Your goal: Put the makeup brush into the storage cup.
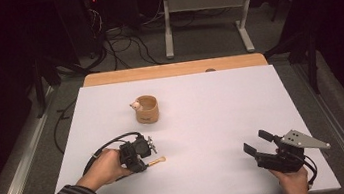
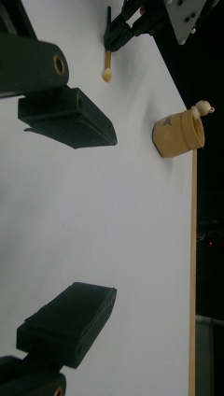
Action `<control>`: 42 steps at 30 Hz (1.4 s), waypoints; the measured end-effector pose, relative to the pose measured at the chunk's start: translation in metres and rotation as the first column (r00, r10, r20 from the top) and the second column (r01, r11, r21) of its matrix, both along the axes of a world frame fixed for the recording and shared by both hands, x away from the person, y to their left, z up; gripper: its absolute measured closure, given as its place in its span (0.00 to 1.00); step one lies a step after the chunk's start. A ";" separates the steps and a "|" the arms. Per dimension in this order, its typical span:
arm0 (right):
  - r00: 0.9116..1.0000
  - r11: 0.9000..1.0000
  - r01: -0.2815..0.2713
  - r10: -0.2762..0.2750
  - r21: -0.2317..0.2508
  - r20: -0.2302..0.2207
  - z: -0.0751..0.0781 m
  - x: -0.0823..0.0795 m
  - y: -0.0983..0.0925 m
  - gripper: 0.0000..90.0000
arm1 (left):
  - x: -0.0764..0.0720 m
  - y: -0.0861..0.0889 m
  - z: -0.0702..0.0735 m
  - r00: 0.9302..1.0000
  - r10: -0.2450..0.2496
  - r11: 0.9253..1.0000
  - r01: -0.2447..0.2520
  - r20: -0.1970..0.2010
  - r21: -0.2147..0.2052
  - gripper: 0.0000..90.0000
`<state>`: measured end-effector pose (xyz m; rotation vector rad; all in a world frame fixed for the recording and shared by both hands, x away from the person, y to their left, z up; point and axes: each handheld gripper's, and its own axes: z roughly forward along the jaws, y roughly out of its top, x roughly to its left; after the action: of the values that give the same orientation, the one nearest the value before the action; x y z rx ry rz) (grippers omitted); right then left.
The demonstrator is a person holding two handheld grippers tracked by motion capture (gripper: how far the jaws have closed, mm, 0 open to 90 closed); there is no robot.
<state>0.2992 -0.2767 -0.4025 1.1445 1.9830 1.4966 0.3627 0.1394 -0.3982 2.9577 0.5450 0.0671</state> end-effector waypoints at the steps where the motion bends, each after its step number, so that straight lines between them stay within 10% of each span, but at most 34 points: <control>1: 1.000 1.000 -0.001 0.001 -0.001 0.000 0.000 0.000 0.000 0.27 | -0.001 0.000 0.000 1.000 -0.005 1.000 0.005 0.009 0.000 0.92; 19: 1.000 1.000 0.018 -0.018 -0.011 0.008 0.000 0.000 0.000 0.29 | -0.011 0.001 0.017 0.995 -0.009 0.985 0.027 0.102 -0.170 0.93; 42: 0.999 0.999 0.034 -0.033 -0.018 0.015 0.000 -0.001 -0.002 0.29 | -0.008 0.021 0.042 0.994 0.064 0.908 -0.021 0.090 -0.419 0.93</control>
<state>0.2980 -0.2785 -0.4024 1.1509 1.9543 1.4637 0.3547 0.1605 -0.3561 2.5091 0.5326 0.0926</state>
